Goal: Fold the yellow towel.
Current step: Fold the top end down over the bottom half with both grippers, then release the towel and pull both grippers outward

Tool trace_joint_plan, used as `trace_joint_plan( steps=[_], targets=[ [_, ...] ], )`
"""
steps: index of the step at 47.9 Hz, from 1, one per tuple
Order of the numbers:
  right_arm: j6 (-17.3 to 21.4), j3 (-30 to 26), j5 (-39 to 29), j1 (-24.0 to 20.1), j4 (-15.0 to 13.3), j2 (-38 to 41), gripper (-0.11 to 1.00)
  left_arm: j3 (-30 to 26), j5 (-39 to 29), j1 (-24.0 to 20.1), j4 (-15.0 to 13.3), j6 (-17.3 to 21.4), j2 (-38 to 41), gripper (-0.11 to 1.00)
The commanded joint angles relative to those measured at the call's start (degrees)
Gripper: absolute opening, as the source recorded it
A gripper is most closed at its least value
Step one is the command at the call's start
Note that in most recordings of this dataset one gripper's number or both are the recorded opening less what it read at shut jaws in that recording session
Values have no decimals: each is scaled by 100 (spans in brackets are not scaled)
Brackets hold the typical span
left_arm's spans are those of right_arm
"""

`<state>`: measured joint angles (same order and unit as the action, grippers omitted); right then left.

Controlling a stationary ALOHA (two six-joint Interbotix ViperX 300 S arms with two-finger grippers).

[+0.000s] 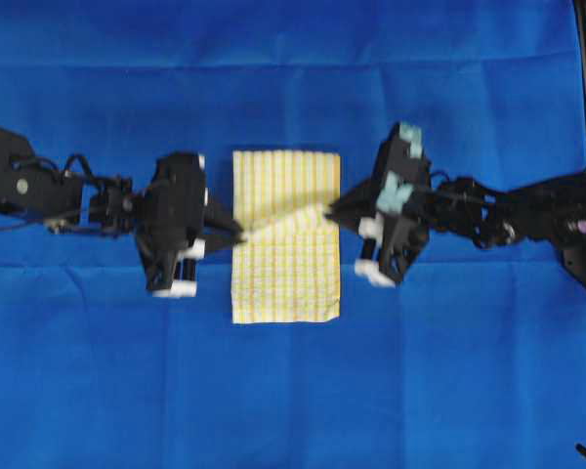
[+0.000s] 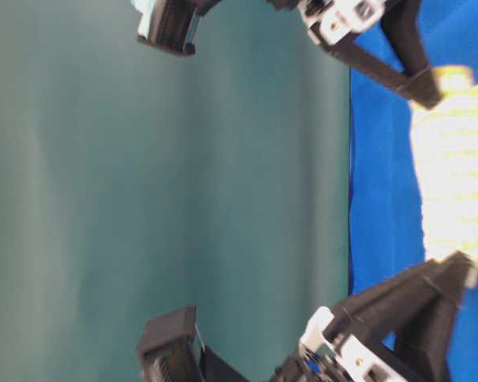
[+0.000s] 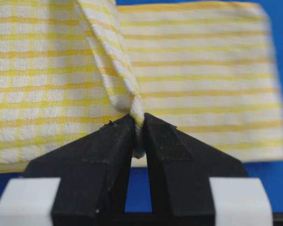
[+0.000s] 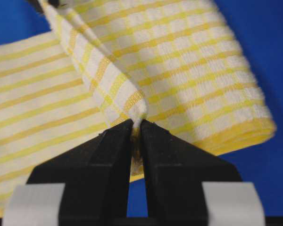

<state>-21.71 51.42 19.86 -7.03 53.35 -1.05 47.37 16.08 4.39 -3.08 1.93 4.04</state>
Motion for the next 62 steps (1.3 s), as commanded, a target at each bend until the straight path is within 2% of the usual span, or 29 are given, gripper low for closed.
trace_joint_plan(
  steps=[1, 14, 46, 50, 54, 58, 60, 62],
  targets=[
    [-9, -35, 70, -264, 132, -114, 6, -88, 26, 308, -18, -53, -97, 5],
    [-9, -105, 70, -765, 334, -53, 6, -211, 18, 747, -18, -176, -18, 5],
    [-62, -387, -316, -853, 325, 396, 7, -281, 18, 633, -18, -176, 334, 6],
    [-62, -396, -316, -853, 325, 378, 20, -299, 0, 650, -18, -176, 290, 16],
    [-97, -378, -316, -853, 316, 281, 46, -308, -123, 686, -18, -158, 114, 32],
    [-149, -316, -316, -861, 281, 62, 69, -281, -431, 712, -18, -158, -193, 41],
    [-167, -246, -316, -853, 246, -114, 76, -264, -606, 712, -18, -176, -378, 42],
    [-193, -167, -316, -861, 211, -290, 76, -229, -826, 712, -18, -185, -589, 42]
  ],
)
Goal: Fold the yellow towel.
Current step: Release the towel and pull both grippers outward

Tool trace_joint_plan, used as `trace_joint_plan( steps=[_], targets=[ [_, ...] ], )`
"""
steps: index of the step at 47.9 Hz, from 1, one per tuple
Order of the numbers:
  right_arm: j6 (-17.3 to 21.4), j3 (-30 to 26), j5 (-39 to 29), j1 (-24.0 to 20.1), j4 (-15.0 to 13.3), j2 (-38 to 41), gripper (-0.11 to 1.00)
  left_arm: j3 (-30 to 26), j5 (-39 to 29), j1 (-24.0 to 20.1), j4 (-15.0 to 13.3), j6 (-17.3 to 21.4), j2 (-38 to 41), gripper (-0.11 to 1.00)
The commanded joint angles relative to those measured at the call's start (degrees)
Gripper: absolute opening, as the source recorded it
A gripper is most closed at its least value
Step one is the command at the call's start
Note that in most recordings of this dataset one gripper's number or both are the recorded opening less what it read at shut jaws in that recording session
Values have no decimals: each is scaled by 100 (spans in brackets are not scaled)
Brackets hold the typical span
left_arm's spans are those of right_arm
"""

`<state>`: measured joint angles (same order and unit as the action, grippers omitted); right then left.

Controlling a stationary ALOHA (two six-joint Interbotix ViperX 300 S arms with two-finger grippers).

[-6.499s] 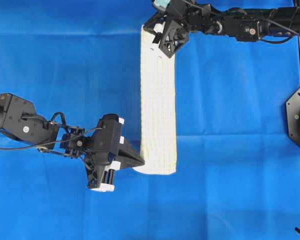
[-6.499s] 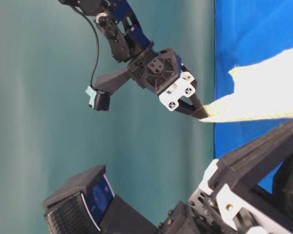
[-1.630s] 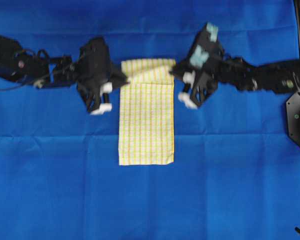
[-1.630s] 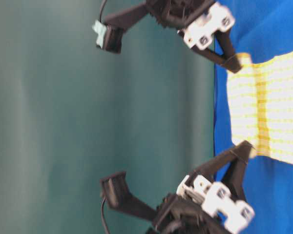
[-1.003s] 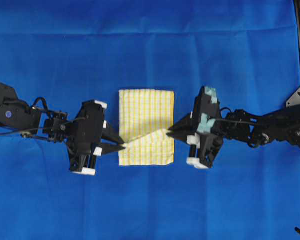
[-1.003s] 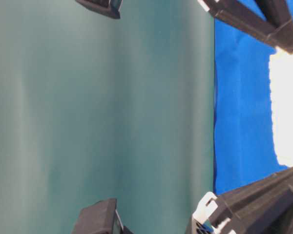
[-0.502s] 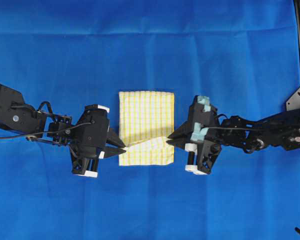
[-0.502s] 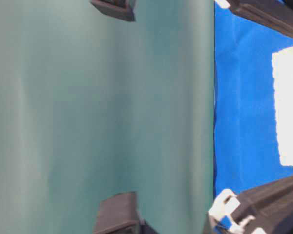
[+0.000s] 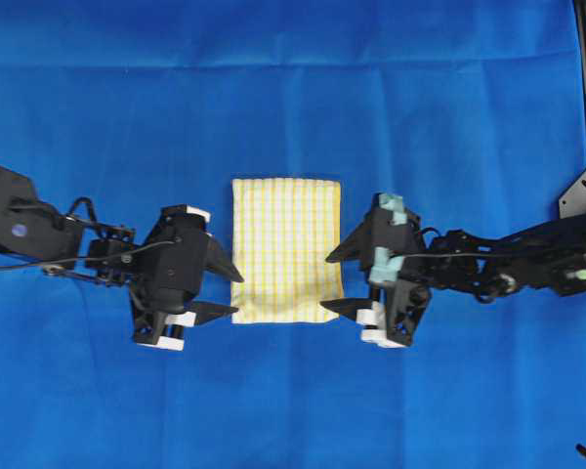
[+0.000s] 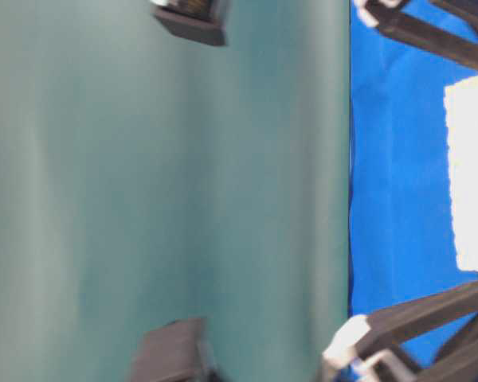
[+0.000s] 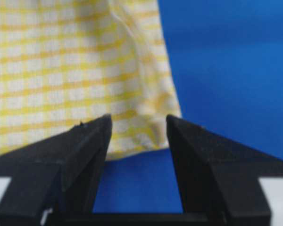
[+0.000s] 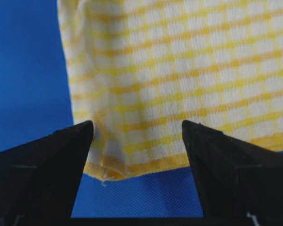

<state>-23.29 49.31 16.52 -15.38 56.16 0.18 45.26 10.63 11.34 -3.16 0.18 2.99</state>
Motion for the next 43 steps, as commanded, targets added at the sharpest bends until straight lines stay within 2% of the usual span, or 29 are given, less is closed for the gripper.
trace_joint_plan(
  steps=[1, 6, 11, 24, 31, 36, 43],
  targets=[
    [-62, 97, 18, -26, -79, -501, 75, 9, -360, 26, -9, -9, -571, 41],
    [-211, 352, 53, -18, -97, -1028, 70, 158, -686, 26, -9, 0, -1002, 41],
    [-404, 712, 53, -9, -97, -1705, 69, 431, -835, 26, -9, 9, -1547, 41],
    [-791, 1635, 62, 9, -97, -3604, 69, 1424, -703, 18, -9, 9, -3138, 41],
    [-1187, 1942, -62, 18, -88, -4438, 69, 1907, -624, 0, -9, 44, -3973, 41],
    [-1345, 2136, -123, 35, -79, -4825, 69, 2241, -598, -88, 0, 44, -4614, 41],
    [-1354, 2452, -132, 97, -79, -5194, 69, 2689, -624, -237, 9, 62, -5361, 41]
  ],
)
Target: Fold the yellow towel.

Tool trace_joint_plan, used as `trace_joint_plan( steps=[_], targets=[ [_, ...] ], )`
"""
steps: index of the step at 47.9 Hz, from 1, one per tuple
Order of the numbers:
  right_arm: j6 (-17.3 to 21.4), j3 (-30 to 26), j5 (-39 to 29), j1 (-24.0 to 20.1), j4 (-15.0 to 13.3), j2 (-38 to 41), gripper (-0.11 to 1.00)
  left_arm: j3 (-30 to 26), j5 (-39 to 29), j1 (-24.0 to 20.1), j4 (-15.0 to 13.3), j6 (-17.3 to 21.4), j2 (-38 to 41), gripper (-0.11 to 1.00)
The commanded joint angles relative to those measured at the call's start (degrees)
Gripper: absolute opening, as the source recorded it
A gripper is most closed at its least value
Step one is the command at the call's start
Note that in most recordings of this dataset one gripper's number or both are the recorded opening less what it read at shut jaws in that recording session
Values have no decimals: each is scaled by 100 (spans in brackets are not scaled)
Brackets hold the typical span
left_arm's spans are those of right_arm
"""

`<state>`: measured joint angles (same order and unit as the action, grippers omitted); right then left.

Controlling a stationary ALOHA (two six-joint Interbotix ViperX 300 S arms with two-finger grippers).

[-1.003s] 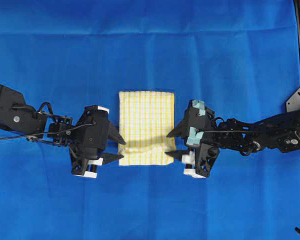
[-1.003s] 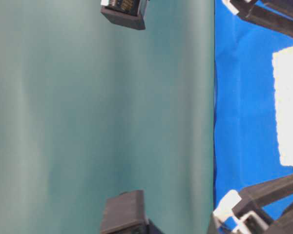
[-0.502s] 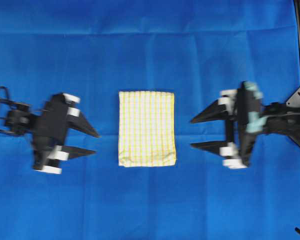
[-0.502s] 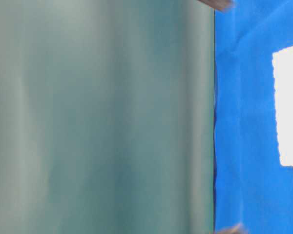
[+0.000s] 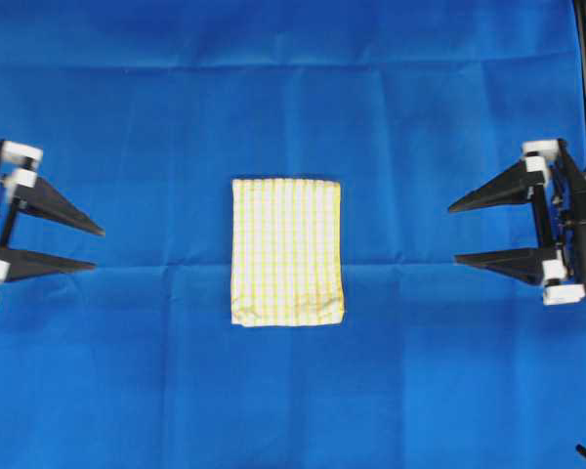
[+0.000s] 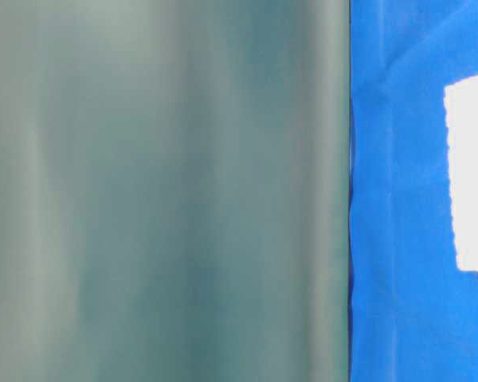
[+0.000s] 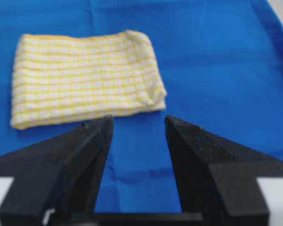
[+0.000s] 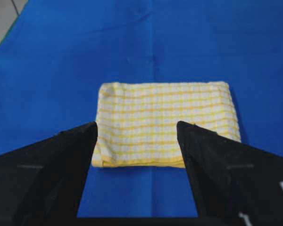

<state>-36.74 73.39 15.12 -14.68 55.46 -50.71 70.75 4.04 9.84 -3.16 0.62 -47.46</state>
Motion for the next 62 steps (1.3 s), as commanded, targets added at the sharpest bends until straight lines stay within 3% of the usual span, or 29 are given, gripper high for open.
trace_joint_plan(
  steps=[1, 13, 24, 62],
  targets=[
    [-18, 88, 9, 35, -9, -149, 69, 193, 26, -114, 0, 18, -396, 41],
    [-26, 589, 149, 97, 9, -387, 69, 773, 18, -264, 9, 18, -1222, 41],
    [-26, 791, 369, 97, 18, -360, 69, 1151, 88, -264, 9, 18, -1512, 41],
    [-26, 826, 369, 97, 70, -369, 69, 1204, 167, -308, 9, 18, -1521, 41]
  ],
)
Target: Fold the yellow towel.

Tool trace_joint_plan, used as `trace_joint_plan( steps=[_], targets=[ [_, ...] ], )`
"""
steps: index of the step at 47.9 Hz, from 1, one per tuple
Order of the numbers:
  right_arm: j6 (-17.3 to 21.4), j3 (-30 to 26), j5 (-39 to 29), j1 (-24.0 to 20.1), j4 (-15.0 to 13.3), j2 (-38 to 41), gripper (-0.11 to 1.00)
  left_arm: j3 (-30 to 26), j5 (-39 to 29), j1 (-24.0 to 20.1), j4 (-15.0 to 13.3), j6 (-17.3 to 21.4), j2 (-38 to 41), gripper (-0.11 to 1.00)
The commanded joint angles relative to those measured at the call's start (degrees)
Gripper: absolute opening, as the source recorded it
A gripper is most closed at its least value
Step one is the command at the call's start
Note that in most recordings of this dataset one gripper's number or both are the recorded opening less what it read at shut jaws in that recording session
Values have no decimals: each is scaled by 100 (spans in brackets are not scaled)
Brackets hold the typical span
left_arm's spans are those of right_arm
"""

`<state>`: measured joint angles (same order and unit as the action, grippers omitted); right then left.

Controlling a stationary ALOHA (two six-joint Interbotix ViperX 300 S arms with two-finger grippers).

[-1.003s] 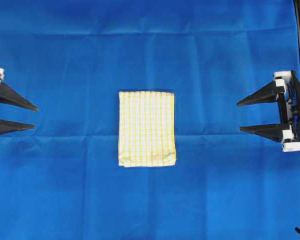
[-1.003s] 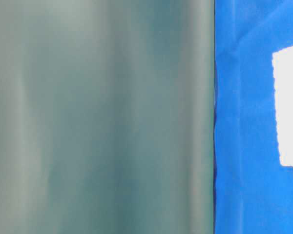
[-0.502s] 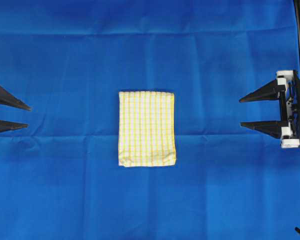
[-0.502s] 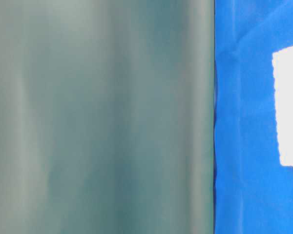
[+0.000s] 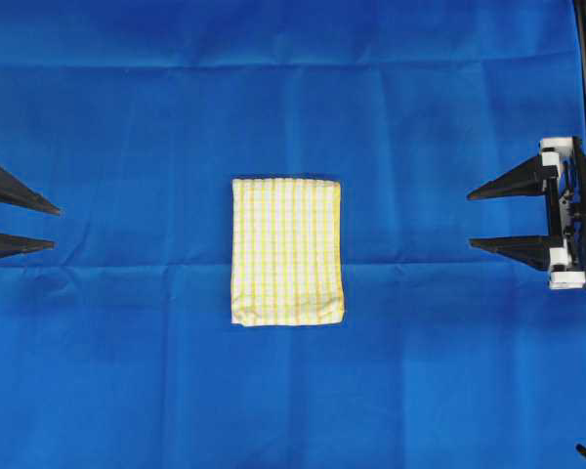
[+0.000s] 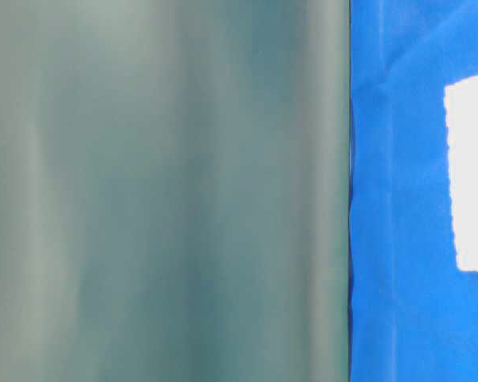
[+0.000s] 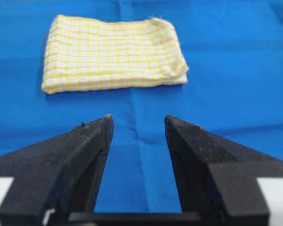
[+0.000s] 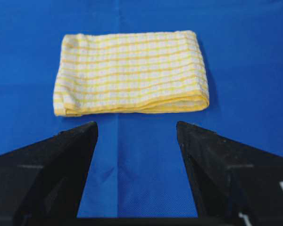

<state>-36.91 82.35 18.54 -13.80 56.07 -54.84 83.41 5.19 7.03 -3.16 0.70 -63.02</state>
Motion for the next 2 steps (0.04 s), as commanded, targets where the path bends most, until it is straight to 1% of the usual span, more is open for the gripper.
trace_joint_plan(
  steps=[1, 2],
  targets=[
    [-9, -70, 26, 9, 9, 44, 69, -62, 44, -26, 9, 9, 26, 41],
    [-9, -70, 26, 9, 0, 44, 69, -62, 44, -26, 9, 9, 26, 41]
  ],
)
